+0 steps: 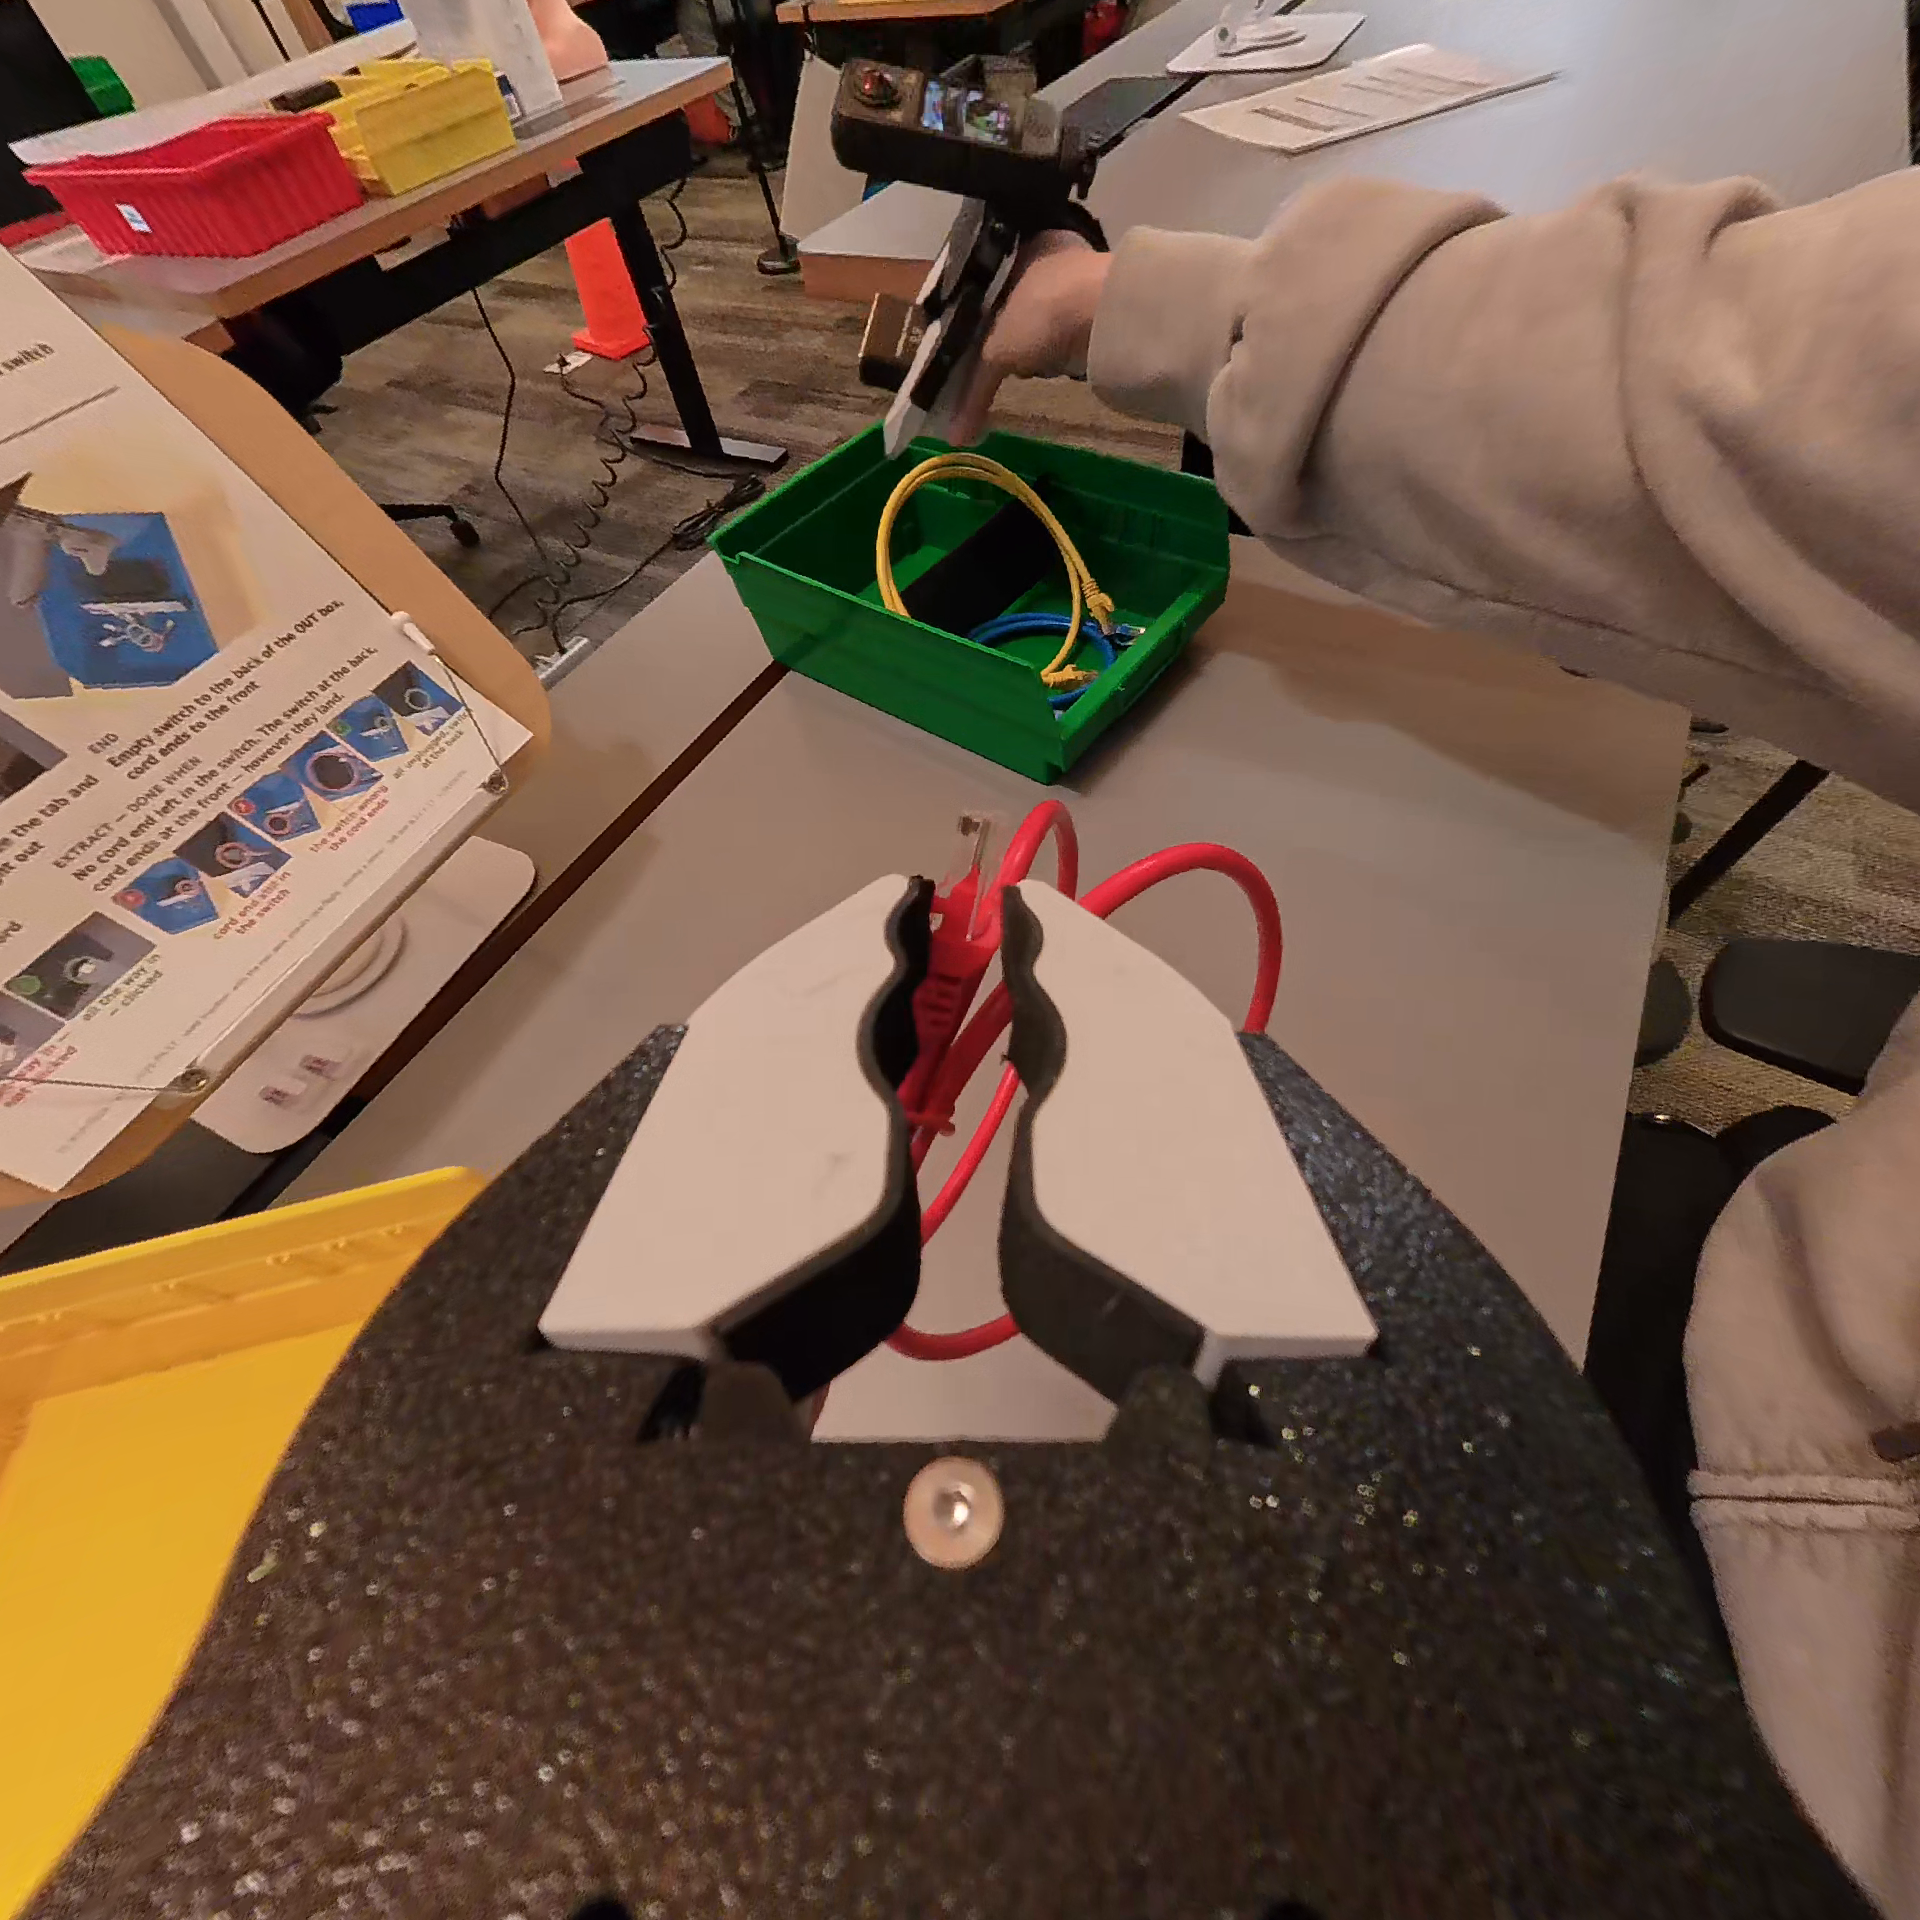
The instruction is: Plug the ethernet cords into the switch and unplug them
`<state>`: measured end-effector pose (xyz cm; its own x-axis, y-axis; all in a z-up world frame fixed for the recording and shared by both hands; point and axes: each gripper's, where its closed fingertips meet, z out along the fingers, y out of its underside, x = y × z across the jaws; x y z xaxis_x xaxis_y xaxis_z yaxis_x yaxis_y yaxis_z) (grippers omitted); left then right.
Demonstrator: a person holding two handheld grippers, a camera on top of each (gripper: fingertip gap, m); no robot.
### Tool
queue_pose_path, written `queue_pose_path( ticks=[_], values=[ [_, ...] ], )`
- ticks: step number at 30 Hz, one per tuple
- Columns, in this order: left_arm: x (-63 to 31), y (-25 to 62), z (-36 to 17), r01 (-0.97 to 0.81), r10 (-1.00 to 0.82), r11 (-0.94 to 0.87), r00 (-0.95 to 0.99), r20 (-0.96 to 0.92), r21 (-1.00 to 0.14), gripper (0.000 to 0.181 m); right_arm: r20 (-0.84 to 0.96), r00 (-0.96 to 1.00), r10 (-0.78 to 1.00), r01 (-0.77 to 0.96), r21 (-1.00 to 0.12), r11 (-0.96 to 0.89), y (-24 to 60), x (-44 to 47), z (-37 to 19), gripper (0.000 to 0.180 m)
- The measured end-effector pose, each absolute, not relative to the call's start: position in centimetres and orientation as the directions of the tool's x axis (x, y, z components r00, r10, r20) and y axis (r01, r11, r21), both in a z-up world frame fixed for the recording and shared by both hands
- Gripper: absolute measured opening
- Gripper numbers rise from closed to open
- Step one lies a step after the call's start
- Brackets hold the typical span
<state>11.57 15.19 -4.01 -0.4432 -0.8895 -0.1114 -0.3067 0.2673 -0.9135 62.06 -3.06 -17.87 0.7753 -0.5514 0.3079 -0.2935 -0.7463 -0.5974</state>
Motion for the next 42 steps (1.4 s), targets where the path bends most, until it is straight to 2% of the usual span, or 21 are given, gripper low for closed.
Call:
queue_pose_path(
  ticks=[5,8,12,14,18,21,24,26,29,30,32,33,34,36,37,40,42],
  values=[
    [13.4,15.3,-5.1,-0.325,-0.882,0.243,-0.465,-0.069,-0.914,0.012,0.221,0.783,-0.582,-0.321,-0.658,-0.682,-1.7,62.8,-19.2,0.078],
    [14.2,15.2,-5.6,-0.331,-0.877,0.234,-0.478,-0.051,-0.914,0.012,0.232,0.783,-0.577,-0.242,-0.741,-0.627,-1.6,63.0,-17.3,0.077],
    [14.9,15.0,-6.0,-0.338,-0.871,0.211,-0.491,-0.019,-0.917,0.012,0.261,0.794,-0.549,-0.166,-0.776,-0.609,-1.9,60.3,-13.4,0.09],
    [15.2,14.8,-6.2,-0.336,-0.868,0.194,-0.496,-0.002,-0.922,0.012,0.21,0.874,-0.438,-0.067,-0.841,-0.537,0.4,54.5,-10.5,0.085],
    [15.9,14.6,-6.7,-0.328,-0.869,0.145,-0.494,0.039,-0.933,0.012,0.118,0.993,0.018,0.118,-0.936,-0.331,5.3,35.0,-7.0,0.079],
    [16.5,14.3,-7.1,-0.323,-0.868,0.114,-0.492,0.063,-0.939,0.013,0.14,0.963,0.232,0.203,-0.94,-0.273,6.9,23.4,-7.9,0.093],
    [16.5,13.9,-7.7,-0.333,-0.868,0.12,-0.492,0.063,-0.935,0.013,0.173,0.949,0.262,0.232,-0.948,-0.216,7.9,17.5,-7.6,0.1],
    [16.2,13.6,-7.7,-0.331,-0.865,0.137,-0.499,0.05,-0.934,0.013,0.218,0.951,0.221,0.262,-0.945,-0.194,8.8,16.3,-7.2,0.096],
    [15.4,12.4,-7.1,-0.311,-0.832,0.144,-0.551,0.055,-0.94,0.013,0.28,0.929,0.242,0.351,-0.874,-0.335,10.3,16.0,-10.0,0.104],
    [15.1,12.0,-6.8,-0.303,-0.82,0.15,-0.57,0.053,-0.941,0.012,0.288,0.926,0.244,0.364,-0.853,-0.374,10.6,16.1,-10.8,0.098],
    [14.5,11.6,-6.5,-0.29,-0.807,0.189,-0.591,0.02,-0.938,0.013,0.297,0.91,0.288,0.398,-0.82,-0.412,10.7,15.8,-12.0,0.05],
    [14.4,11.8,-6.5,-0.288,-0.81,0.215,-0.587,-0.006,-0.933,0.013,0.304,0.907,0.291,0.407,-0.811,-0.421,10.6,15.8,-12.2,0.016],
    [14.2,11.9,-6.5,-0.283,-0.809,0.238,-0.587,-0.028,-0.929,0.013,0.286,0.912,0.293,0.391,-0.822,-0.415,10.5,15.6,-12.1,0.002],
    [14.0,11.9,-6.3,-0.262,-0.808,0.234,-0.588,-0.038,-0.936,0.013,0.211,0.929,0.304,0.325,-0.857,-0.399,10.3,14.9,-11.8,0.001],
    [14.2,11.9,-5.9,-0.243,-0.82,0.197,-0.572,-0.024,-0.95,0.02,0.182,0.939,0.292,0.293,-0.868,-0.4,10.2,14.9,-11.8,0.001],
    [14.5,12.7,-4.0,-0.145,-0.863,0.061,-0.505,0.021,-0.988,0.058,0.157,0.963,0.219,0.242,-0.862,-0.446,8.9,16.7,-12.5,0.001],
    [14.1,13.1,-3.1,-0.095,-0.865,-0.026,-0.498,0.07,-0.995,0.069,0.149,0.985,0.089,0.173,-0.858,-0.484,6.9,20.2,-12.3,0.001]
  ],
)
